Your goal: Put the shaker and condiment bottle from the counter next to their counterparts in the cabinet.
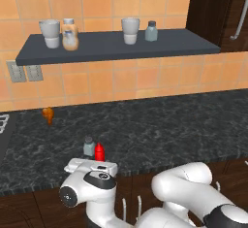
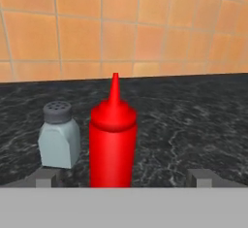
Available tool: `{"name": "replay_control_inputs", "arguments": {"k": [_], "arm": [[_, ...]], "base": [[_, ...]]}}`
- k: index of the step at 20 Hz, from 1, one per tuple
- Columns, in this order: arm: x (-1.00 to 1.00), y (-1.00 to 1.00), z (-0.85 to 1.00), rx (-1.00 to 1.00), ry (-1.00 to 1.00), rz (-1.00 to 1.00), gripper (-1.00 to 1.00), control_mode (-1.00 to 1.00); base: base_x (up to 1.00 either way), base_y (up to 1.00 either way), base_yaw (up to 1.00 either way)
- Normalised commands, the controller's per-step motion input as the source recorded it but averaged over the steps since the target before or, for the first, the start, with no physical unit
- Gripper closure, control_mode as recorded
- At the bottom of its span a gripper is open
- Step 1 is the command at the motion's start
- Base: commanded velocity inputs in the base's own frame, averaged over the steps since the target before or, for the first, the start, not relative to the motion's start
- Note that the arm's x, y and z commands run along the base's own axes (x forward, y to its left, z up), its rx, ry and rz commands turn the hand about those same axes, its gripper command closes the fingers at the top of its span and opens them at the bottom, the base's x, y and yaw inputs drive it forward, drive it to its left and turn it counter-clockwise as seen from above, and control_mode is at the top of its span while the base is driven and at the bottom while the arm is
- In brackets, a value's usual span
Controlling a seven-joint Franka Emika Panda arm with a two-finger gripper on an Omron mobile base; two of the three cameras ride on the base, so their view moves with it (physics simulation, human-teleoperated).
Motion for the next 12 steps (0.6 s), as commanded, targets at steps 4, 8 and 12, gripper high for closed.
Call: {"name": "replay_control_inputs", "arguments": {"k": [4,8,12], "arm": [[0.07,0.00,-0.07,0.00,0.00,0.00,-1.00,-1.00],[0.22,0.00,-0.05,0.00,-0.01,0.00,-1.00,-1.00],[0.21,0.00,-0.02,0.00,0.00,0.00,-1.00,-1.00]], "base": [[0.00,0.00,0.00],[0.00,0.00,0.00],[0.00,0.00,0.00]]}}
